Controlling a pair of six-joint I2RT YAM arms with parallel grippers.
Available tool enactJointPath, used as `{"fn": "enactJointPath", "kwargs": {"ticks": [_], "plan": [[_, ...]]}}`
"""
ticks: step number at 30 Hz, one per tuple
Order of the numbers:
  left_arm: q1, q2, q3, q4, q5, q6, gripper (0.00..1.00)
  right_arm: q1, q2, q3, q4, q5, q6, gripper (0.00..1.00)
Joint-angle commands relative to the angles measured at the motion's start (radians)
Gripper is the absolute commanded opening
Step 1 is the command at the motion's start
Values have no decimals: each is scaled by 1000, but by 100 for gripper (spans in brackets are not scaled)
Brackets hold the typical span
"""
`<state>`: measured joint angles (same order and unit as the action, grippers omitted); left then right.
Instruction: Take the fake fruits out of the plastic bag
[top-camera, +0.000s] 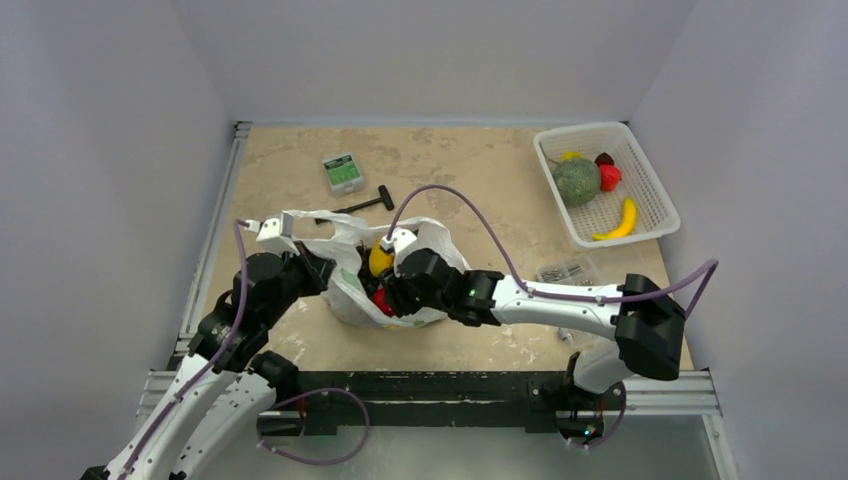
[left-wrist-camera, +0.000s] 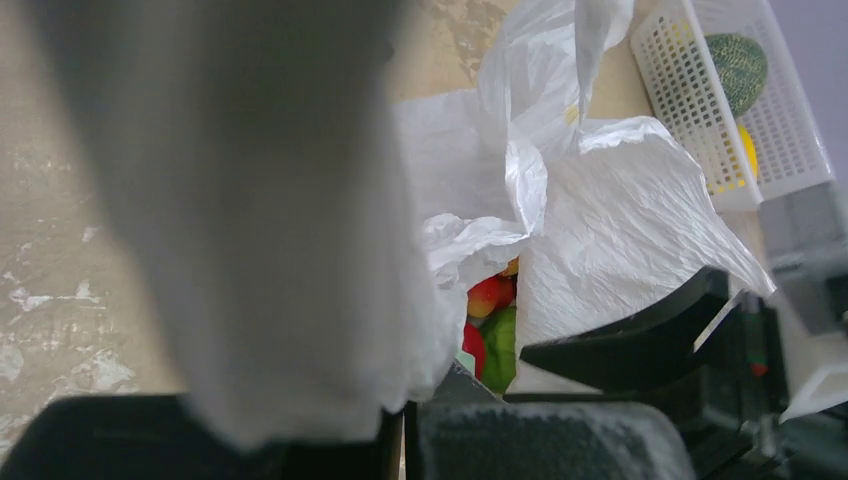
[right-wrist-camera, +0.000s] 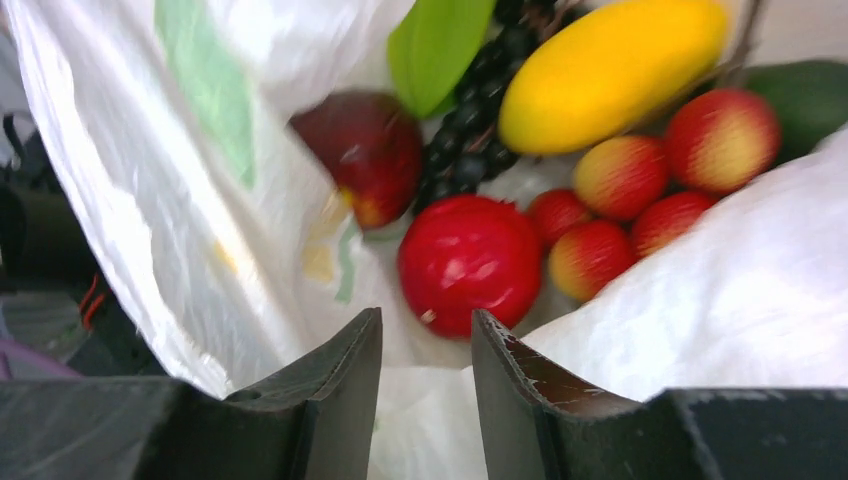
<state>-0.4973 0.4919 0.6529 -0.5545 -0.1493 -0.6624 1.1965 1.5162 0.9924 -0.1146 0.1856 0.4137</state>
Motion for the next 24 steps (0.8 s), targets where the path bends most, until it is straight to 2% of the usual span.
{"fn": "enactJointPath", "kwargs": {"ticks": [1,6,10,12,17,20,24], "plan": [[7,0,15,-1,-8,-11,0,-78,-59,25,6,51,-38,38],[7,-51,-45,-57,5,-37,0,-75,-76,-71,-35,99,-35,36],[6,-29,-56,-131,18,-50,0,-24,-121,-216,42,61,17,36],[7,-10,-55,-178,10,-59,0,-23,-118,-238,59,45,57,36],[7,-15,-58,-246,-5,-71,0,-25,-82,-109,-15,105,27,36],[7,-40,-49,-263,-5,-83,0,-25,-87,-47,19,94,-5,40],[6,-50,-32,-275,12,-103,0,-28,19,60,29,108,-56,44]]}}
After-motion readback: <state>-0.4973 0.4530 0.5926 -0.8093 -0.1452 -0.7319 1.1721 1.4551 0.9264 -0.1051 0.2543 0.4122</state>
